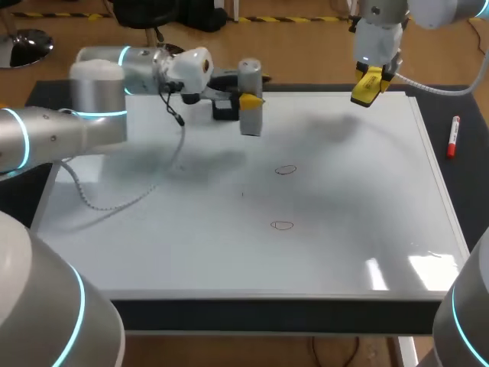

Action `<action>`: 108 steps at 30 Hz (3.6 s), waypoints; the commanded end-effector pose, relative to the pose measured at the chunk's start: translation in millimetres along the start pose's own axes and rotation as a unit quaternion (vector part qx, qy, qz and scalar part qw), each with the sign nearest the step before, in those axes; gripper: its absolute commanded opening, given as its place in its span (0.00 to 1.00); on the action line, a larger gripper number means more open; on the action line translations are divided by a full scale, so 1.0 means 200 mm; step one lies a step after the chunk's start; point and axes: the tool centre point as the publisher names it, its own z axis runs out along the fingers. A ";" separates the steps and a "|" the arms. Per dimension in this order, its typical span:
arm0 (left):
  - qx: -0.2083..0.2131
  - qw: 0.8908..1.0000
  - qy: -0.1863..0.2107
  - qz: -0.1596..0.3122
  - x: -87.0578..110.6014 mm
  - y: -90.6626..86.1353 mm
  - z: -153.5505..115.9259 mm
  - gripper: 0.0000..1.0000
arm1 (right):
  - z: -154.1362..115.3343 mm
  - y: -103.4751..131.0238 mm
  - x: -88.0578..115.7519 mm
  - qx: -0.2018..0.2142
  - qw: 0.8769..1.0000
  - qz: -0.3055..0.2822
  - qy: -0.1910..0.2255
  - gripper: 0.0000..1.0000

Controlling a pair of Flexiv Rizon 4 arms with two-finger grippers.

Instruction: Pick up the inspection probe, press it on each red-marked spot on the whiteboard one by one, put down the probe, pick up the eraser, and wipe off all the red marks.

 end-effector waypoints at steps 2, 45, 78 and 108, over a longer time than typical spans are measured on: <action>-0.034 0.997 -0.071 0.010 0.03 -0.08 -0.15 0.00 | -0.01 0.00 0.00 0.001 1.000 -0.001 0.002 0.00; -0.033 0.952 -0.303 0.003 -0.13 -0.02 -0.95 0.00 | -0.01 0.00 0.00 0.001 1.000 -0.001 0.002 0.00; -0.032 0.954 -0.298 0.004 -0.12 -0.03 -0.95 0.00 | -0.05 0.27 -0.08 0.005 0.998 -0.069 0.001 0.00; -0.032 0.954 -0.298 0.004 -0.12 -0.03 -0.95 0.00 | 0.00 1.16 -0.40 -0.060 0.978 -0.199 -0.016 0.00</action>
